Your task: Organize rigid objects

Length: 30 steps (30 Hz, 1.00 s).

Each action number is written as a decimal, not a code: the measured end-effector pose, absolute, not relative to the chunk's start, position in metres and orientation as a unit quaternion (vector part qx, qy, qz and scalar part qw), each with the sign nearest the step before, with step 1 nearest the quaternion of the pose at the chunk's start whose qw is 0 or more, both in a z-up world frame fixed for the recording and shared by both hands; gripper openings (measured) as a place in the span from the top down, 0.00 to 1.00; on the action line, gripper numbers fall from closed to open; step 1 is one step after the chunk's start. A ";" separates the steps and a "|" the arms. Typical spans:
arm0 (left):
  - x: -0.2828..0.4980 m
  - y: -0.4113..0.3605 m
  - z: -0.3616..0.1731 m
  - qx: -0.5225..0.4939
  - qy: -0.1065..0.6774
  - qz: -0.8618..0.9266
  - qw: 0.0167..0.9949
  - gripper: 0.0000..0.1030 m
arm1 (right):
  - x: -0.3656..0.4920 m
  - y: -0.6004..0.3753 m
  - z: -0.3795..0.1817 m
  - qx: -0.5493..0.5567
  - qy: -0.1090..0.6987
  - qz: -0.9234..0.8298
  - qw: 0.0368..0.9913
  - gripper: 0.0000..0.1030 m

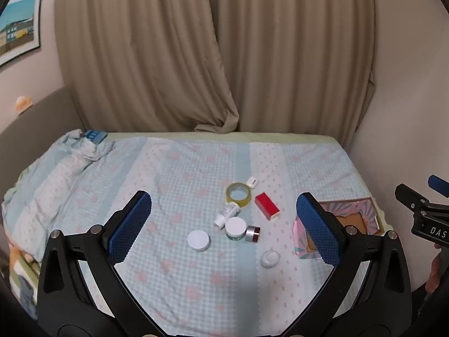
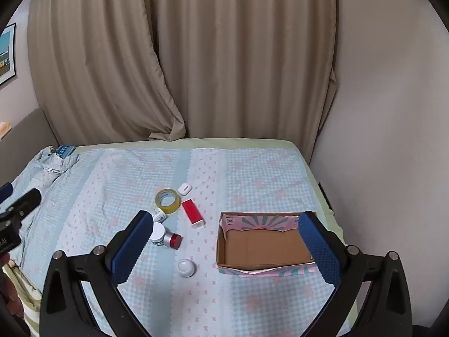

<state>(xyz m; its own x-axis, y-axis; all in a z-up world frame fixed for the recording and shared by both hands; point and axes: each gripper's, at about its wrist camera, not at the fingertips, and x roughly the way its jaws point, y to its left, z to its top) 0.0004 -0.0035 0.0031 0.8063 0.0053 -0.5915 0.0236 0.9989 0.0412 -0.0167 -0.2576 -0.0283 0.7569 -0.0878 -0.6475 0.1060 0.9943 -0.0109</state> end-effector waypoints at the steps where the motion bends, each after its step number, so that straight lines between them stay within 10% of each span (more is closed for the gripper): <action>1: 0.001 -0.006 0.004 0.026 0.311 -0.002 0.950 0.00 | -0.016 -0.257 -0.028 0.002 0.348 -0.057 0.936 0.00; 30: -0.004 0.000 0.002 0.013 0.295 0.003 0.955 0.00 | -0.007 -0.267 -0.017 0.005 0.340 -0.054 0.939 0.00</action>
<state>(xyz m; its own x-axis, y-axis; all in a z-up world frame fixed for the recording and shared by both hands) -0.0037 0.0003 0.0025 0.8254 0.0127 -0.5643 0.0025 0.9997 0.0263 -0.0071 -0.2668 -0.0167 0.7633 -0.0973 -0.6387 0.1045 0.9942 -0.0266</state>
